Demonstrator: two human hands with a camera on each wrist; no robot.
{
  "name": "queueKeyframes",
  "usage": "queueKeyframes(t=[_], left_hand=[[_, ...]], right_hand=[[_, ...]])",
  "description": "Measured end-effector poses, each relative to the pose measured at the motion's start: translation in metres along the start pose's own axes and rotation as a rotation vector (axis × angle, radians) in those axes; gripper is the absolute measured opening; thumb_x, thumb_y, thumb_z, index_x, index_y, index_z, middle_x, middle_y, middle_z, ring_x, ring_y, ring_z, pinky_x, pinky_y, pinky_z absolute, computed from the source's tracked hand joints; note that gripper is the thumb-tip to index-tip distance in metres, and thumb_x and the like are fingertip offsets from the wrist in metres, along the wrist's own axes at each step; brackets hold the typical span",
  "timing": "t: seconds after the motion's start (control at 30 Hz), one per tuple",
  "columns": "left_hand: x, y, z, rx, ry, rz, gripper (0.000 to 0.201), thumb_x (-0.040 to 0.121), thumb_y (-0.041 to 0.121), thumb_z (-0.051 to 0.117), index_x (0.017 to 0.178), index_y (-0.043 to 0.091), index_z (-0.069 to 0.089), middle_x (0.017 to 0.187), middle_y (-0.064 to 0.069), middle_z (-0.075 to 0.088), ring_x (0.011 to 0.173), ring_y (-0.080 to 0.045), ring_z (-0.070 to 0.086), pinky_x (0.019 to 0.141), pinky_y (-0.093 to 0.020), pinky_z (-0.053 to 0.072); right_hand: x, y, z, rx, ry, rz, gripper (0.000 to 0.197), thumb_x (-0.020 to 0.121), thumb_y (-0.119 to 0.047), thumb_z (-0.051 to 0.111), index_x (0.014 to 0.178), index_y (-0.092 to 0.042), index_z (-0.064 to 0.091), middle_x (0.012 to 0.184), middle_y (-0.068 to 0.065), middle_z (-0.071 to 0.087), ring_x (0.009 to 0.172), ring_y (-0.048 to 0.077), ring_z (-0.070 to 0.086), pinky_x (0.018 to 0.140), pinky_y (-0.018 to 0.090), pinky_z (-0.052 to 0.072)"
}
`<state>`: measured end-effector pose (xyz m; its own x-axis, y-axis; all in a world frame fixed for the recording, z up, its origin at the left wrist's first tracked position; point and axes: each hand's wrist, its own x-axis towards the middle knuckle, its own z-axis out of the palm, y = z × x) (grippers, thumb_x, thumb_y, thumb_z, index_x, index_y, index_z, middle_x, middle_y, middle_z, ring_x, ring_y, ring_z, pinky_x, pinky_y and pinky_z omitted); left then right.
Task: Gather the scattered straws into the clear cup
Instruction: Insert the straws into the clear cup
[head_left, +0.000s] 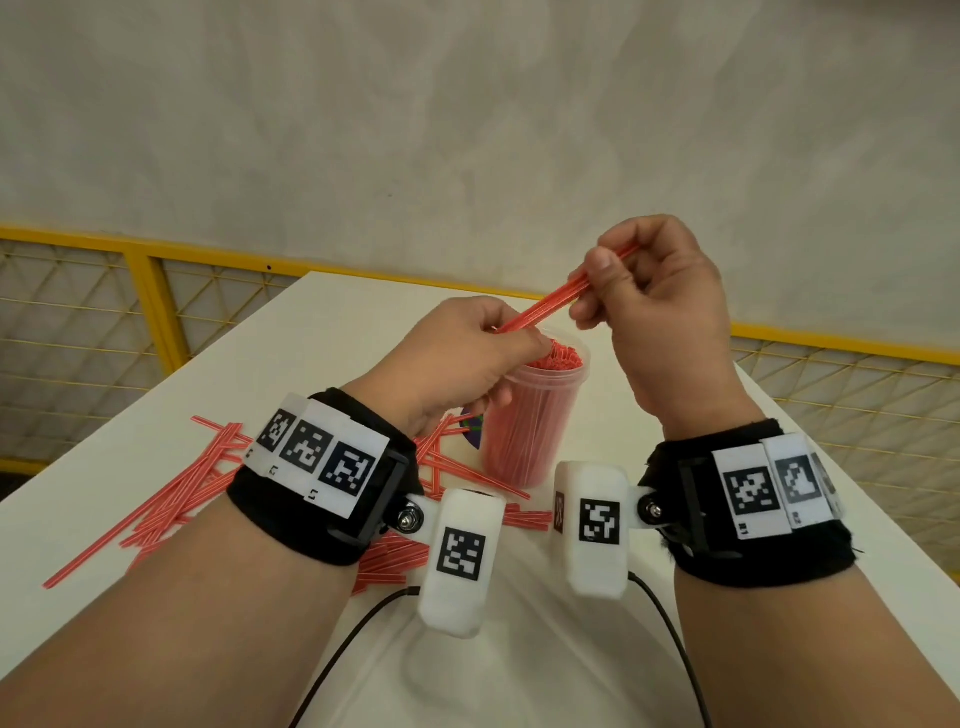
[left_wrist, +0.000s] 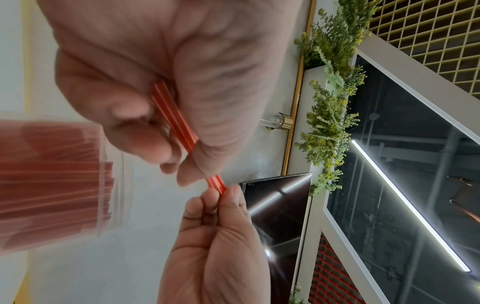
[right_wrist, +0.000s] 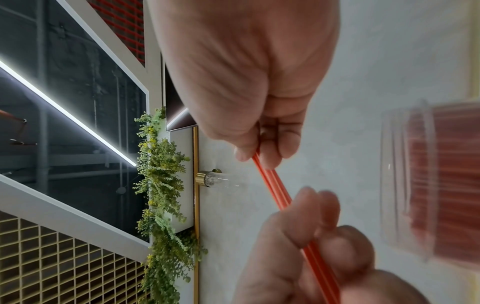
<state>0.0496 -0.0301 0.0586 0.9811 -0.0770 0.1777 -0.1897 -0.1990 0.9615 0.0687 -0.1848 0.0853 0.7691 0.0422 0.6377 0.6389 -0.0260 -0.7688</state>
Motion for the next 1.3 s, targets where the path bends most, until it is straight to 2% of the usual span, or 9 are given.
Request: queueKeyframes(t=[0.17,0.3,0.43,0.57,0.7,0.8,0.93,1.13,1.3], left_hand=[[0.004,0.000,0.002,-0.250,0.117,0.040,0.032,0.076,-0.012,0.063,0.094,0.014,0.063,0.079,-0.004,0.061,0.076,-0.021,0.062,0.078,-0.038,0.053],[0.004,-0.001,0.004,-0.211,0.119,0.085,0.035,0.078,-0.010,0.058,0.095,0.020,0.063,0.087,0.001,0.062,0.090,-0.017,0.062,0.079,-0.031,0.051],[0.007,-0.005,-0.001,0.046,0.209,0.103,0.043,0.080,0.003,0.062,0.115,0.028,0.055,0.109,0.007,0.053,0.101,-0.007,0.054,0.072,-0.016,0.041],[0.004,-0.011,-0.001,0.409,0.080,0.077,0.046,0.079,0.041,0.072,0.120,0.032,0.054,0.126,0.008,0.039,0.113,-0.009,0.047,0.082,-0.016,0.038],[0.001,-0.016,0.003,0.614,-0.015,0.109,0.043,0.082,0.046,0.070,0.120,0.033,0.058,0.136,0.006,0.037,0.130,-0.010,0.038,0.109,-0.029,0.031],[0.002,-0.016,0.002,0.641,0.002,0.137,0.040,0.081,0.044,0.072,0.117,0.028,0.063,0.136,0.005,0.040,0.129,-0.007,0.038,0.099,-0.017,0.026],[0.003,-0.016,0.002,0.624,0.042,0.145,0.043,0.077,0.045,0.076,0.112,0.025,0.063,0.126,0.007,0.048,0.117,-0.008,0.048,0.087,-0.019,0.033],[0.004,-0.015,0.002,0.531,0.091,0.102,0.069,0.069,0.044,0.081,0.123,0.019,0.046,0.124,0.005,0.053,0.111,-0.011,0.055,0.085,-0.025,0.044],[0.004,-0.015,0.000,0.536,0.069,0.090,0.079,0.065,0.046,0.085,0.127,0.022,0.044,0.132,0.005,0.046,0.118,-0.011,0.051,0.093,-0.028,0.044]], right_hand=[[-0.001,0.002,0.004,-0.021,-0.005,0.005,0.016,0.096,-0.002,0.052,0.091,-0.017,0.049,0.080,0.014,0.060,0.055,0.013,0.058,0.057,0.027,0.052],[-0.002,0.005,0.007,-0.053,-0.023,-0.006,0.016,0.095,-0.004,0.053,0.093,-0.019,0.048,0.079,0.010,0.058,0.055,0.014,0.058,0.058,0.027,0.052],[0.003,0.010,-0.003,-0.177,0.142,-0.058,0.021,0.095,-0.007,0.053,0.090,-0.026,0.047,0.075,-0.001,0.056,0.052,0.011,0.059,0.058,0.031,0.053],[0.007,0.019,-0.013,-0.451,0.207,-0.071,0.016,0.094,-0.012,0.052,0.095,-0.027,0.045,0.082,-0.002,0.056,0.069,0.022,0.064,0.071,0.041,0.054],[0.009,0.023,-0.015,-0.586,0.175,-0.088,0.013,0.095,-0.012,0.052,0.105,-0.019,0.048,0.077,-0.009,0.052,0.070,0.018,0.061,0.062,0.016,0.045],[0.008,0.024,-0.014,-0.645,0.149,-0.079,0.015,0.095,-0.011,0.052,0.109,-0.014,0.051,0.074,-0.013,0.048,0.064,0.000,0.050,0.054,0.003,0.034],[0.003,0.024,-0.006,-0.680,0.100,-0.080,0.018,0.094,-0.009,0.053,0.112,-0.011,0.053,0.075,-0.007,0.051,0.065,0.007,0.049,0.057,0.015,0.031],[-0.008,0.030,0.011,-0.905,-0.365,0.115,0.028,0.099,-0.029,0.043,0.114,-0.028,0.066,0.108,-0.007,0.068,0.113,0.025,0.053,0.097,0.044,0.042],[0.000,0.020,0.001,-0.740,-0.226,0.198,0.032,0.097,-0.021,0.044,0.118,-0.024,0.067,0.126,-0.003,0.064,0.118,0.019,0.056,0.103,0.042,0.041]])
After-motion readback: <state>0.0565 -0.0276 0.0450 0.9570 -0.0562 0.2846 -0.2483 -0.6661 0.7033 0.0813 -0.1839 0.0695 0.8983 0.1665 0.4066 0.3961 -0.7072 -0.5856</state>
